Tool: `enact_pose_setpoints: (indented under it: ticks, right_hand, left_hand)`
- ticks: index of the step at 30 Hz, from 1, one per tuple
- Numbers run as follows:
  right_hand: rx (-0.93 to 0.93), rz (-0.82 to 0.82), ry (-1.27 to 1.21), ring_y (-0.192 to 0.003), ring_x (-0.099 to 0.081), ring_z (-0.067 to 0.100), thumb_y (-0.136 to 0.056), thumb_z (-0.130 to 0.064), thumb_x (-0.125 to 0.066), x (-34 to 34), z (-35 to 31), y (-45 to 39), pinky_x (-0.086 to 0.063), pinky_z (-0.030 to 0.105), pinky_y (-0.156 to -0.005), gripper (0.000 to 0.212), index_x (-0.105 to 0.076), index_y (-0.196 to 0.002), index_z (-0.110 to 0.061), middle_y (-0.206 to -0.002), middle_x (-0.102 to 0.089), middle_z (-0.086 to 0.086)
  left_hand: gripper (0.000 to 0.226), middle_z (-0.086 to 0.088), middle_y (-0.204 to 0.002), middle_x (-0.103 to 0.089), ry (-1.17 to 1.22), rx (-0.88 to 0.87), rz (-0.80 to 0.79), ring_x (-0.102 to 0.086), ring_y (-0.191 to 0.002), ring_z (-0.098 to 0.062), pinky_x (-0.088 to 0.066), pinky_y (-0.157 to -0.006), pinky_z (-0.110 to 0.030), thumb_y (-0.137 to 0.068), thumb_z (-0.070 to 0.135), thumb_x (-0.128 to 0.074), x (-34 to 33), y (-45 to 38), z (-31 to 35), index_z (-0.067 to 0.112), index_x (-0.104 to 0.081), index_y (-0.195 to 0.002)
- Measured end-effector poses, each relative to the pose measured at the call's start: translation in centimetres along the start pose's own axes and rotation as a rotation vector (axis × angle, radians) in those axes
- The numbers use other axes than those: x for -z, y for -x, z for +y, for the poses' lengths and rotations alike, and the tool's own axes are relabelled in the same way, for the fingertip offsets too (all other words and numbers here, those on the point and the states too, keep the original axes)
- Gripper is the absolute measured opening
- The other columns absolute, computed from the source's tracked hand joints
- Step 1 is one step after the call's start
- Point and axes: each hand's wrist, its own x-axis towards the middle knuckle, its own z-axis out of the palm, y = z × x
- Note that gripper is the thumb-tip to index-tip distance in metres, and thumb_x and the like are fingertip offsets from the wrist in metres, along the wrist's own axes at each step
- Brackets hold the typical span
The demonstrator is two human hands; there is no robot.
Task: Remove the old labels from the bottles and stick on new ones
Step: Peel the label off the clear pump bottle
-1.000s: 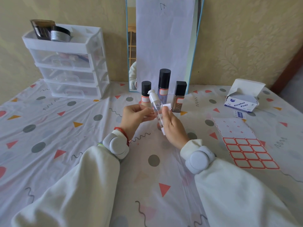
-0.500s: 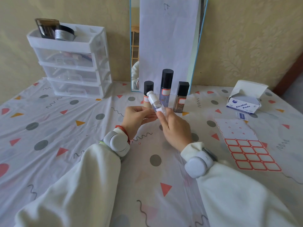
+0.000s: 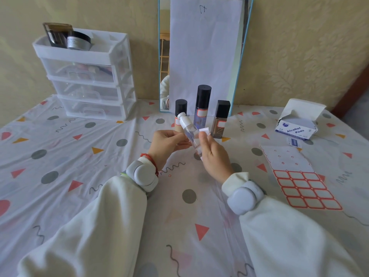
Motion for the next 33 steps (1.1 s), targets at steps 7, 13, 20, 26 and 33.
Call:
enact_pose_setpoints:
  ticks: [7,13,20,26,33]
  right_hand:
    - [-0.232,-0.054,-0.425,-0.051,-0.062,0.004,-0.095,-0.060,-0.022,0.2,0.2,-0.5,-0.048,0.016,-0.047,0.058,-0.067,-0.075,-0.030,-0.059,-0.067,-0.005]
    - [-0.231,-0.061,-0.445,-0.062,-0.066,0.000,-0.087,-0.069,-0.017,0.6,0.2,-0.8,-0.049,0.014,-0.054,0.062,-0.067,-0.086,-0.034,-0.066,-0.072,-0.008]
    - [-0.235,-0.130,-0.466,-0.065,-0.067,-0.001,-0.095,-0.063,-0.014,0.2,0.3,-0.8,-0.050,0.017,-0.058,0.061,-0.069,-0.070,-0.053,-0.069,-0.072,-0.013]
    - [-0.248,-0.089,-0.465,-0.055,-0.063,0.000,-0.094,-0.063,-0.022,0.3,0.6,-0.8,-0.049,0.014,-0.050,0.057,-0.066,-0.081,-0.029,-0.059,-0.068,-0.010]
    - [-0.101,-0.038,-0.184,-0.059,-0.054,0.010,-0.097,-0.050,-0.039,0.1,0.6,-0.6,-0.042,0.030,-0.062,0.047,-0.060,-0.108,-0.009,-0.063,-0.055,-0.008]
  left_hand:
    - [0.012,-0.016,-0.085,-0.072,0.131,-0.033,-0.027,-0.071,-0.076,-0.021,-0.056,-0.070,-0.023,-0.086,-0.003,-0.059,0.0,0.3,0.5,-0.005,-0.067,-0.078]
    - [0.013,-0.004,-0.092,-0.075,0.172,-0.046,-0.167,-0.068,-0.068,-0.018,-0.055,-0.062,-0.024,-0.090,-0.002,-0.055,0.0,0.6,0.8,-0.002,-0.064,-0.081]
    - [0.018,-0.009,-0.071,-0.069,0.199,-0.066,-0.253,-0.067,-0.062,-0.020,-0.054,-0.060,-0.024,-0.091,-0.004,-0.052,-0.2,0.9,1.0,0.002,-0.063,-0.079]
    - [0.020,-0.010,-0.075,-0.061,0.120,-0.168,-0.064,-0.050,-0.053,-0.010,-0.047,-0.054,-0.024,-0.087,-0.007,-0.057,-0.2,1.0,1.1,0.004,-0.065,-0.072]
    - [0.008,0.002,-0.053,-0.057,-0.028,-0.258,0.019,-0.046,-0.043,-0.011,-0.045,-0.045,-0.023,-0.084,-0.007,-0.060,-0.5,1.3,1.2,-0.007,-0.066,-0.080]
